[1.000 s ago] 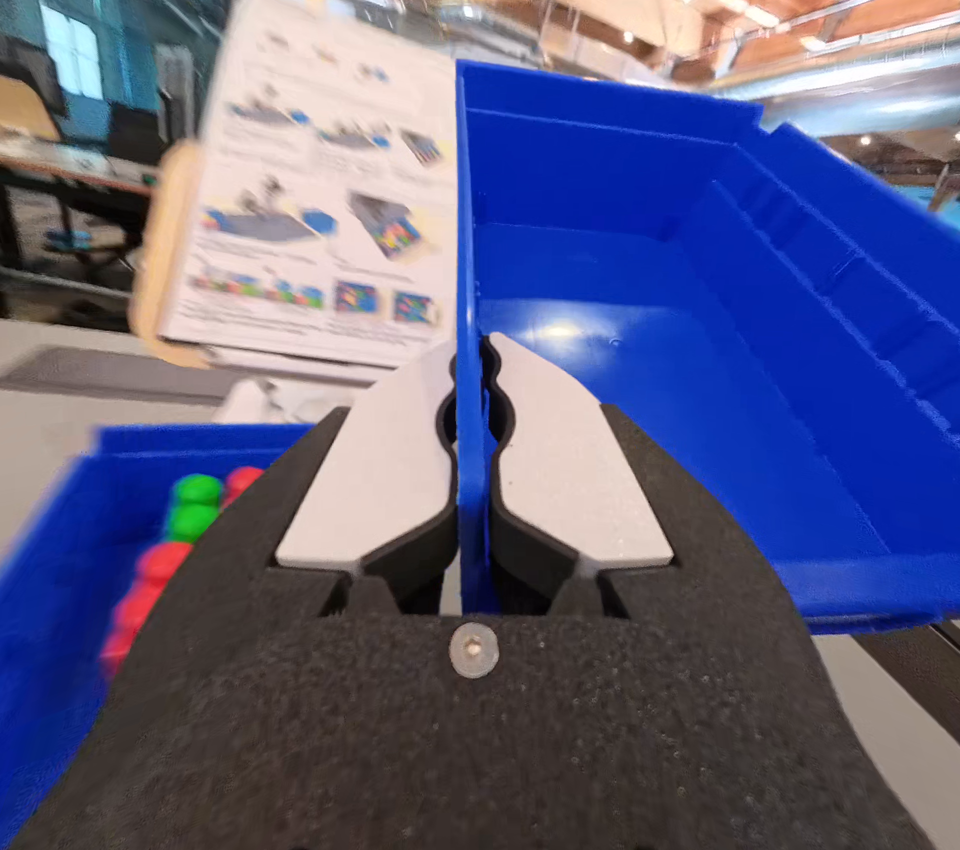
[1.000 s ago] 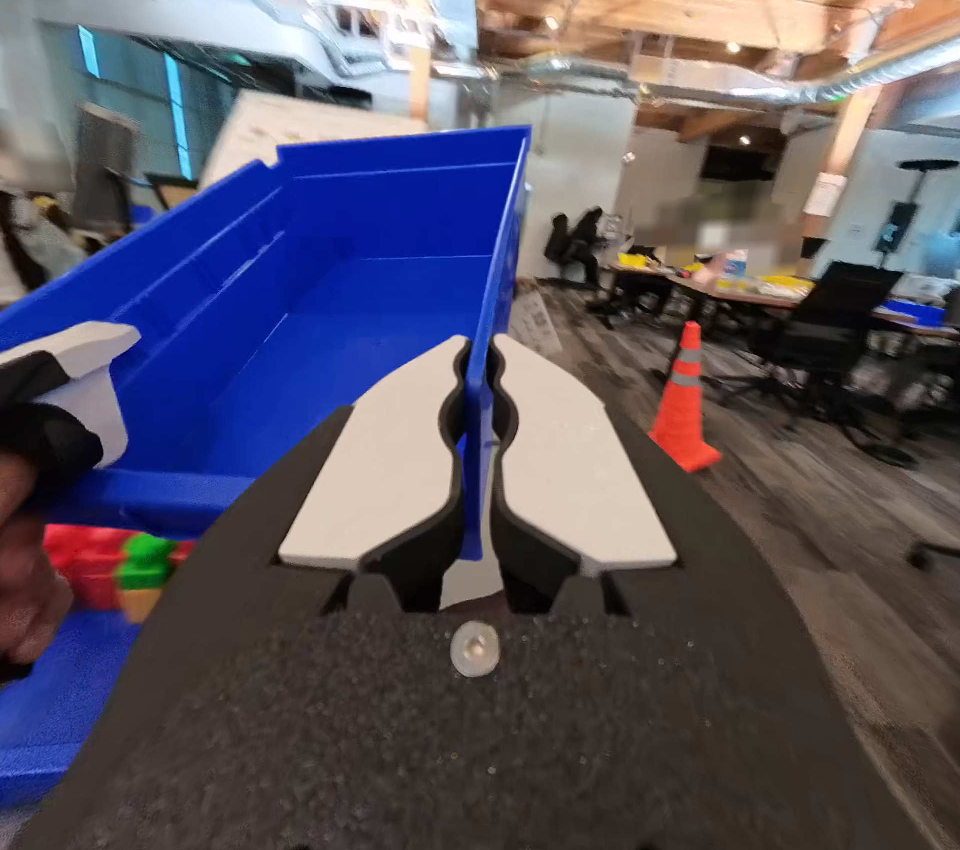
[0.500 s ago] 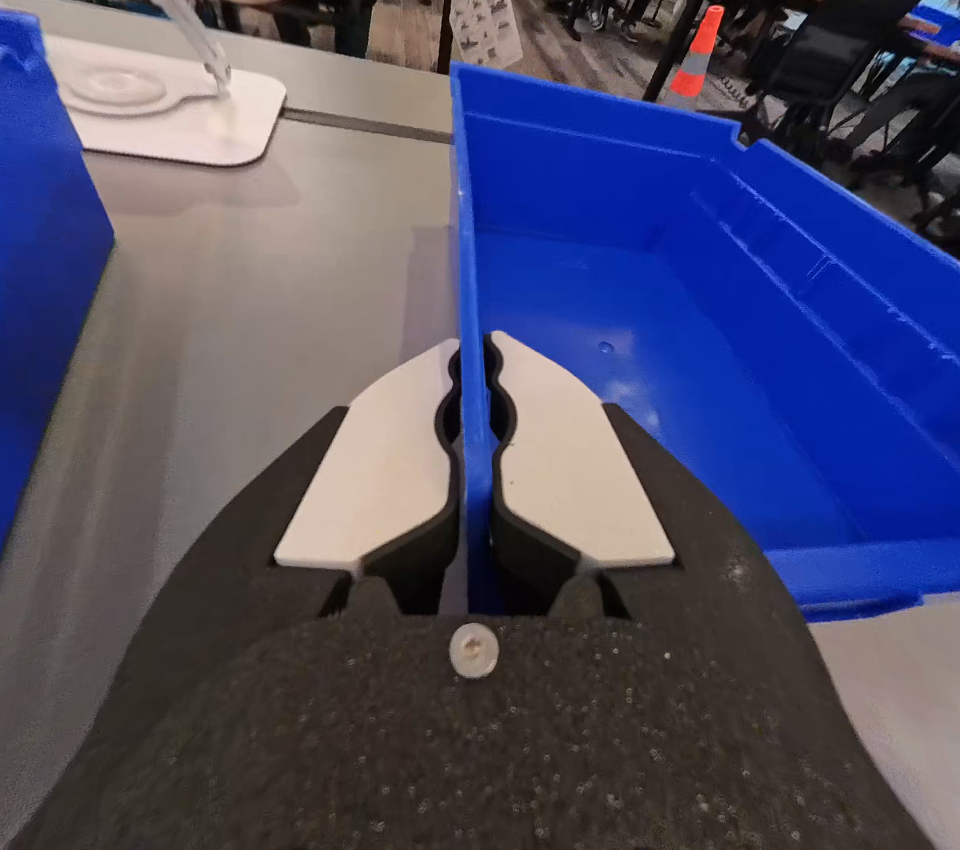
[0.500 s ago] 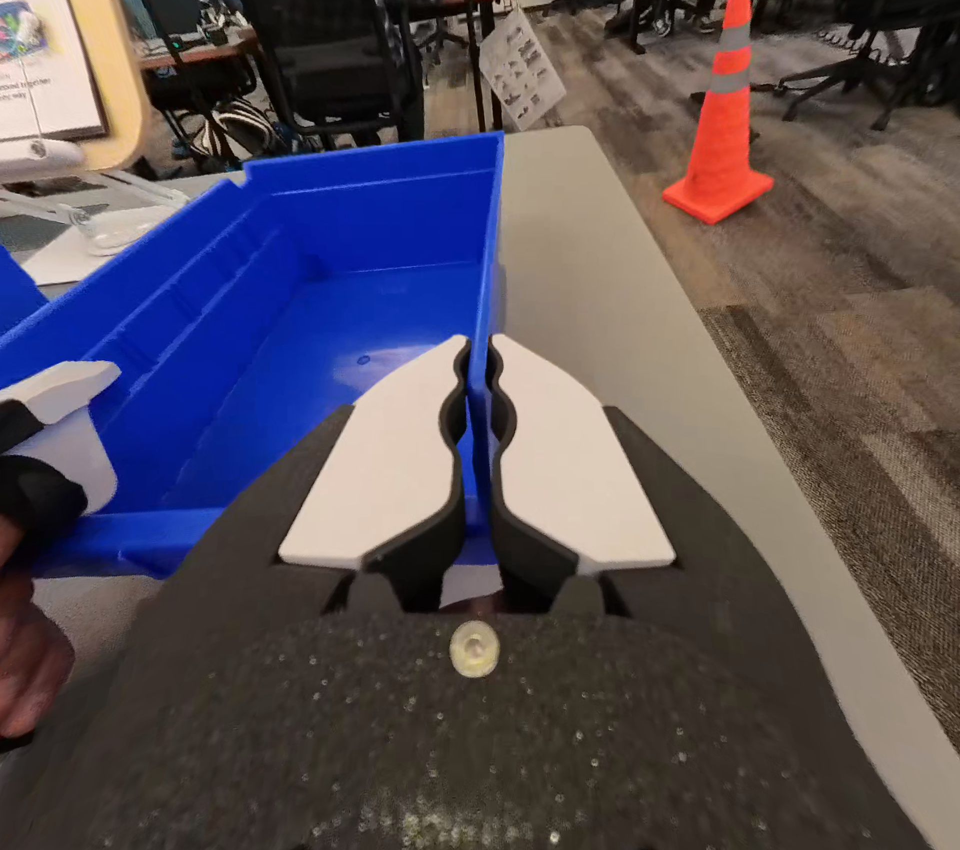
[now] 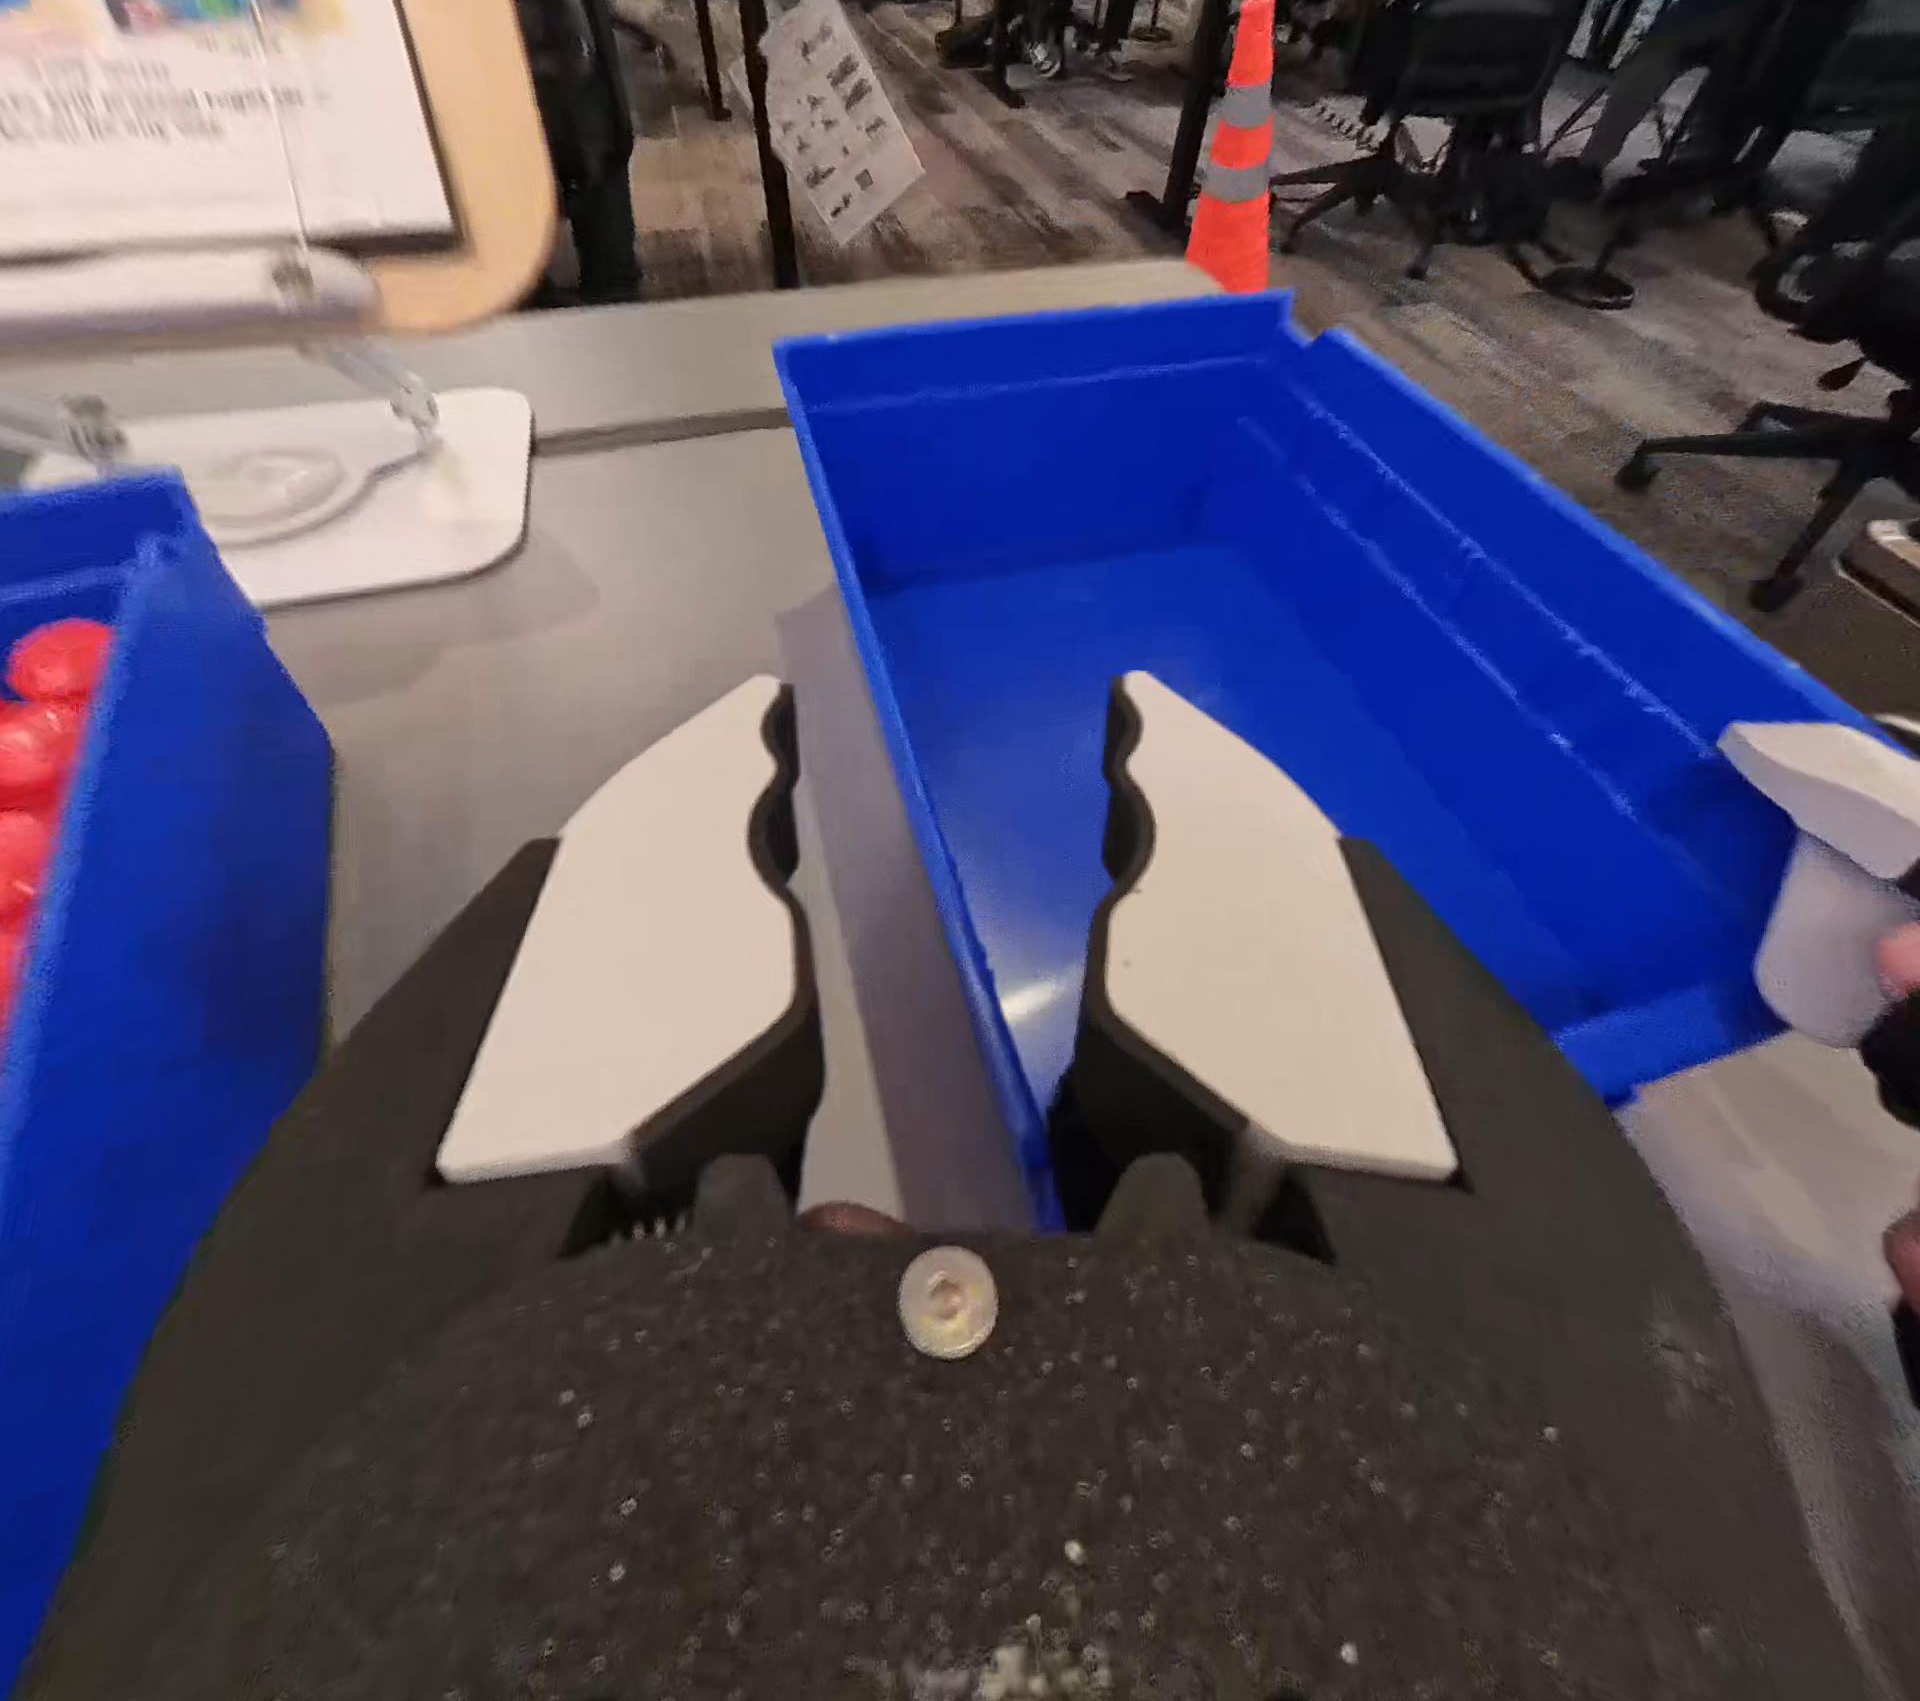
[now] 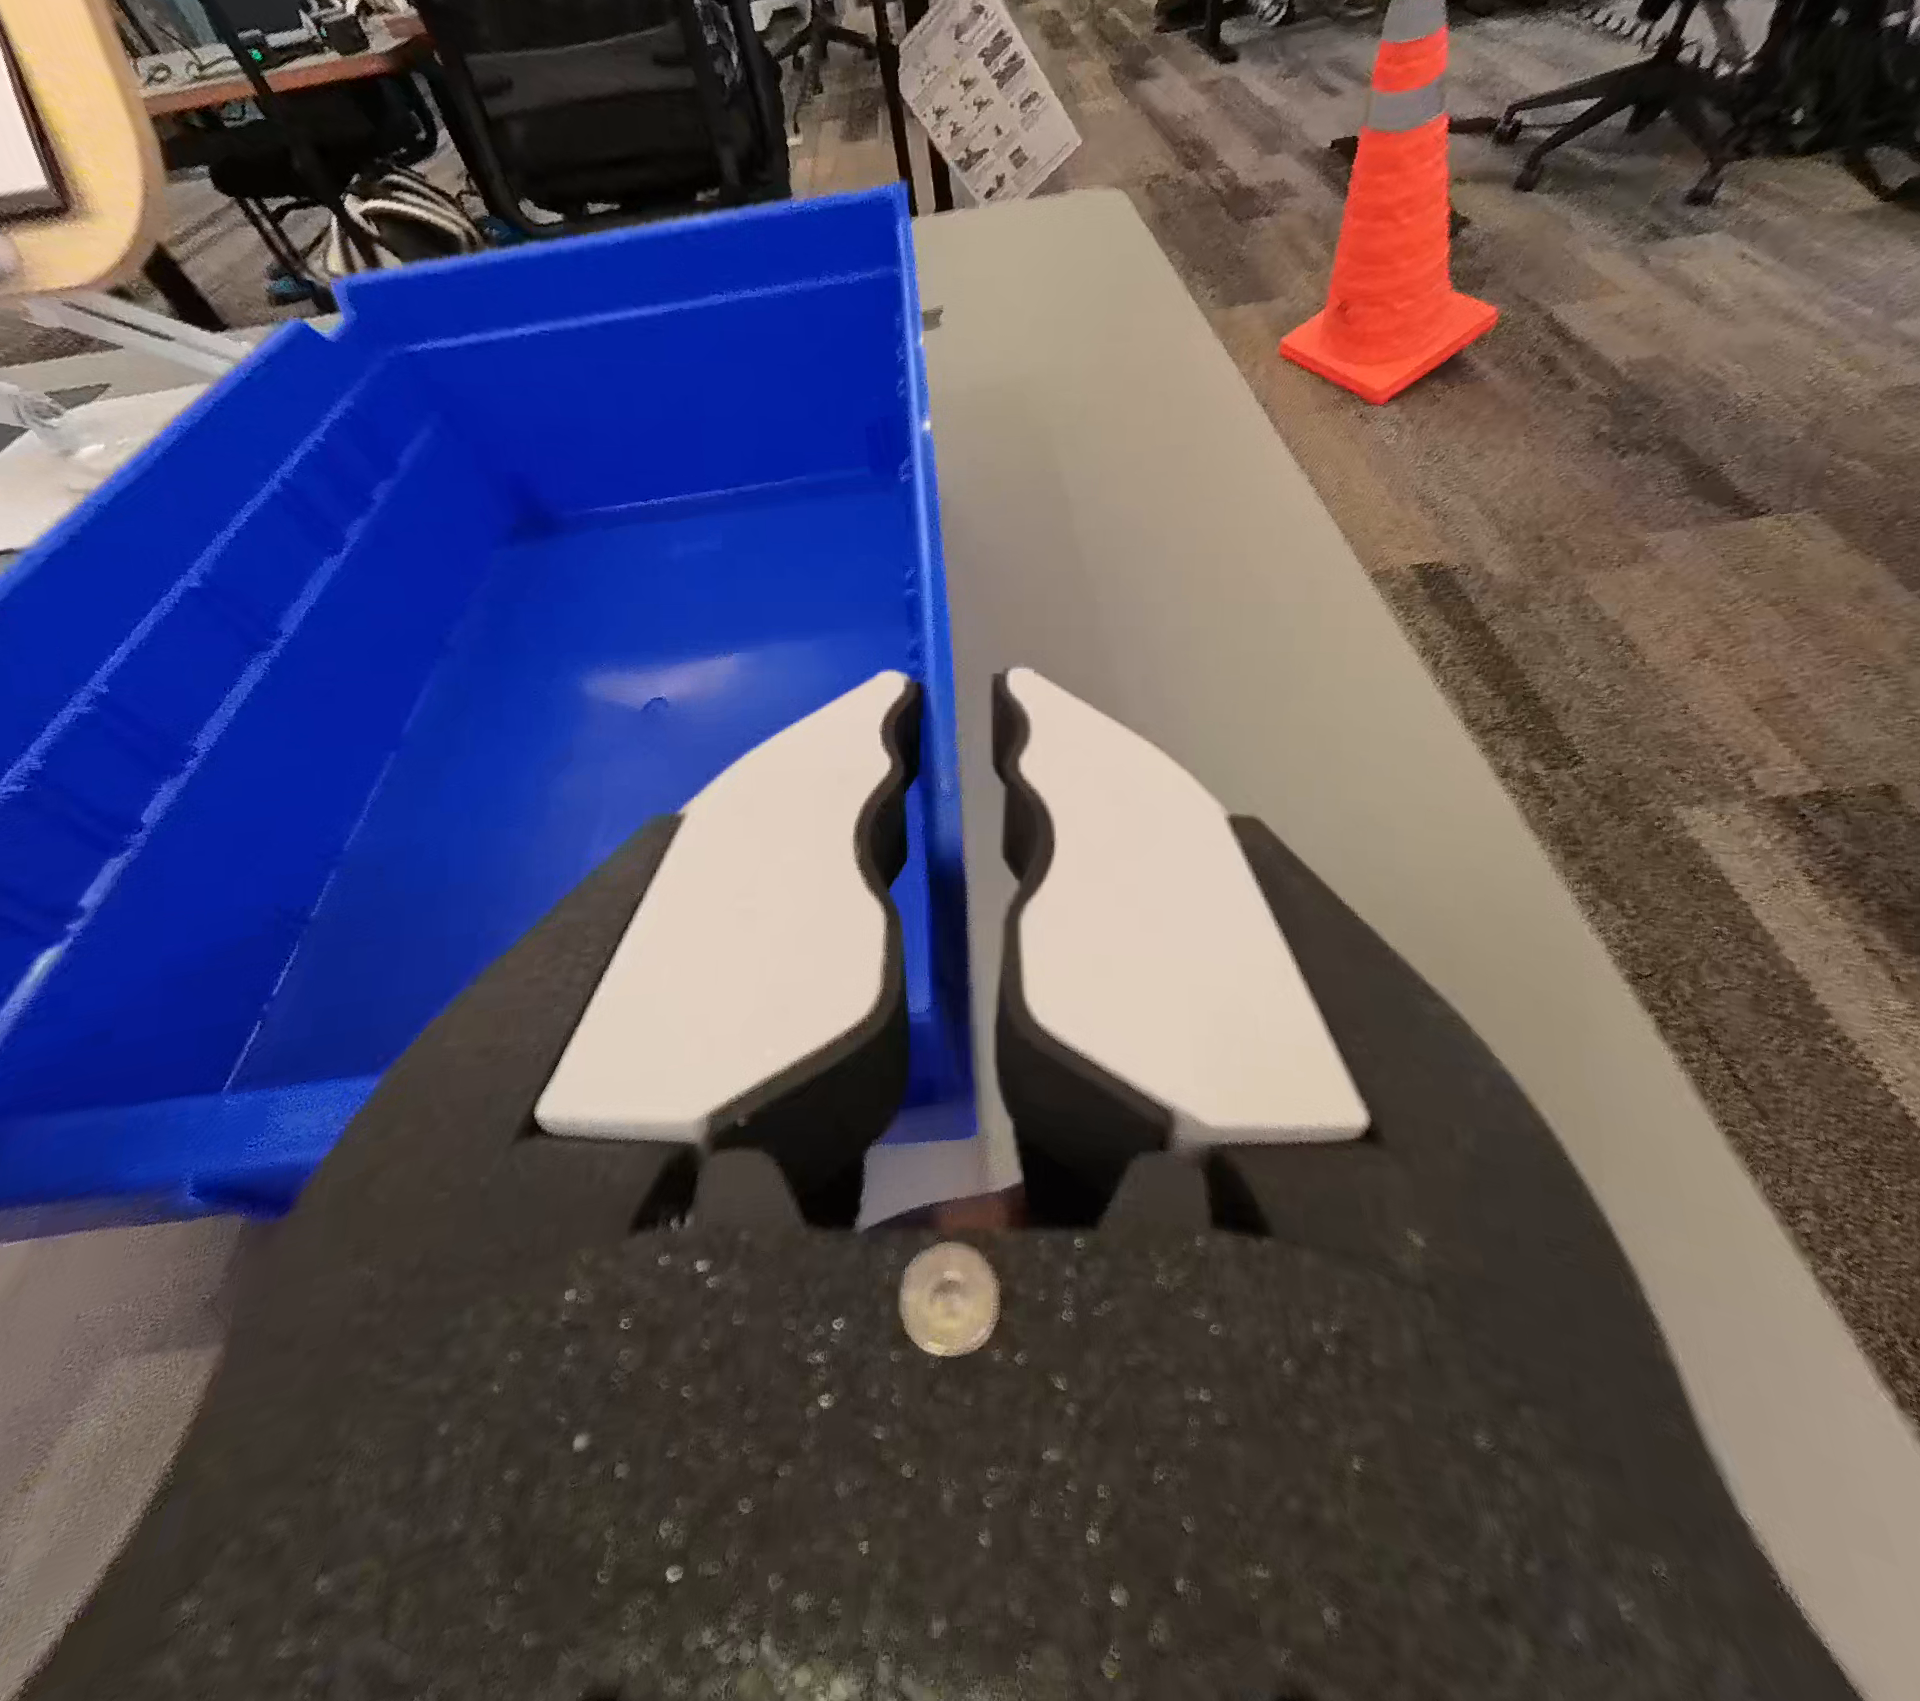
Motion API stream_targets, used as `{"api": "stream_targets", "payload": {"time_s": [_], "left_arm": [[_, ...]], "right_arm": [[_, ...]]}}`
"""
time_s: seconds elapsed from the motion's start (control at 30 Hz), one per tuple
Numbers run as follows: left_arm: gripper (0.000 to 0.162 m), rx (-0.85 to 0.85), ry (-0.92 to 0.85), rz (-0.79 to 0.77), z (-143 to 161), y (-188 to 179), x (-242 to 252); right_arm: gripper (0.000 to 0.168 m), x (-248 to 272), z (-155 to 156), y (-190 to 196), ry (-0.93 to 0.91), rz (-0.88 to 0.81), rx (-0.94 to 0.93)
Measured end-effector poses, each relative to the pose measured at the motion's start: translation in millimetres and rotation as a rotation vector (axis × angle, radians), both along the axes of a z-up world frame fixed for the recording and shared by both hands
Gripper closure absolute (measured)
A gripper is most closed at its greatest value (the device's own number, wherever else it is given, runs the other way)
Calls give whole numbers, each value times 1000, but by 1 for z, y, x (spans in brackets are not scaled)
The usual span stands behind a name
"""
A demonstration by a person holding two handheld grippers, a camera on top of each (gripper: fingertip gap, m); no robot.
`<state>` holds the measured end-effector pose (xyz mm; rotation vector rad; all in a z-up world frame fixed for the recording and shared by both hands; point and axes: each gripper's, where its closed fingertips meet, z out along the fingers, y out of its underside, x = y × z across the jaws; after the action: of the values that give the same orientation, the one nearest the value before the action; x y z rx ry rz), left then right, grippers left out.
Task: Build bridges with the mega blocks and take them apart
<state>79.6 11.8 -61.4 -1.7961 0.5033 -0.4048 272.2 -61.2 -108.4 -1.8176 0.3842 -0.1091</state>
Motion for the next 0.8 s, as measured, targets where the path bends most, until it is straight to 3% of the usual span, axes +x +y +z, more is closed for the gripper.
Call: {"api": "stream_targets", "payload": {"time_s": [0.2,0.33,0.43,0.5,0.63,0.8], "left_arm": [[109,192,21,-45,70,-29,-64],[97,65,-10,-50,74,-31,-125],[92,-1,-21,5,60,-26,-188],[91,-15,-4,87,45,-20,-238],[90,-57,21,220,8,-15,-322],[90,-128,13,247,-37,-14,-354]], "right_arm": [[134,-4,69,-21,-35,-13,135],[133,-66,138,-19,-104,115,282],[131,-151,164,-1,-141,311,308],[129,-217,157,17,-147,466,271],[129,-340,98,40,-22,750,118],[124,-367,23,55,-41,641,2]]}}
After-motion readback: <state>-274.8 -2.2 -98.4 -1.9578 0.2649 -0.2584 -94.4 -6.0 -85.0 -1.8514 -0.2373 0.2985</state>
